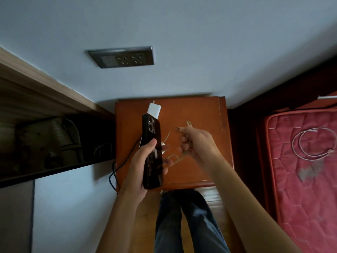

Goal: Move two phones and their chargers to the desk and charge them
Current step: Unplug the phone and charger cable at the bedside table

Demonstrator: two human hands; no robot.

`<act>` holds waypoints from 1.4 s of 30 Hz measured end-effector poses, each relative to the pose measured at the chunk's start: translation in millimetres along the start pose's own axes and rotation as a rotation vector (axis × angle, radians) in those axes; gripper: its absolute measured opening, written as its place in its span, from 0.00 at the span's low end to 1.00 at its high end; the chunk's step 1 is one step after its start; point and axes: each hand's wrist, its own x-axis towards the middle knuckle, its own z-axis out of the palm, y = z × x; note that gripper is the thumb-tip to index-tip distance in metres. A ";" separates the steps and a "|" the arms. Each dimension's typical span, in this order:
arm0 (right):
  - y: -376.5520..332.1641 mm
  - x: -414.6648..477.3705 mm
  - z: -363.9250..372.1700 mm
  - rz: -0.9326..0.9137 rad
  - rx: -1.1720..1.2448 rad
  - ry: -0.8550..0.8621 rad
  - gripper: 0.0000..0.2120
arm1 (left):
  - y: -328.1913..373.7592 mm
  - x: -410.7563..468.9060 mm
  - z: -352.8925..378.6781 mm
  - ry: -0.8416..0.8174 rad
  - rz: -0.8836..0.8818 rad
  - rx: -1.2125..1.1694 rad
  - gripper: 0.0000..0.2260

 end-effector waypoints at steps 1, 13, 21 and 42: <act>-8.5 -15.0 5.7 -0.017 -0.041 -0.023 0.11 | 7.9 -11.7 6.6 -0.036 0.004 -0.019 0.36; -88.1 -153.7 50.8 -0.489 -0.863 -0.108 0.15 | 95.1 -116.0 72.0 -0.257 0.107 -0.110 0.26; -108.7 -214.2 48.8 -0.730 -0.983 -0.202 0.16 | 127.3 -147.6 98.4 -0.324 0.160 -0.054 0.25; -156.2 -221.8 54.9 -0.903 -1.057 -0.139 0.33 | 211.0 -222.4 165.9 -0.465 0.418 0.092 0.29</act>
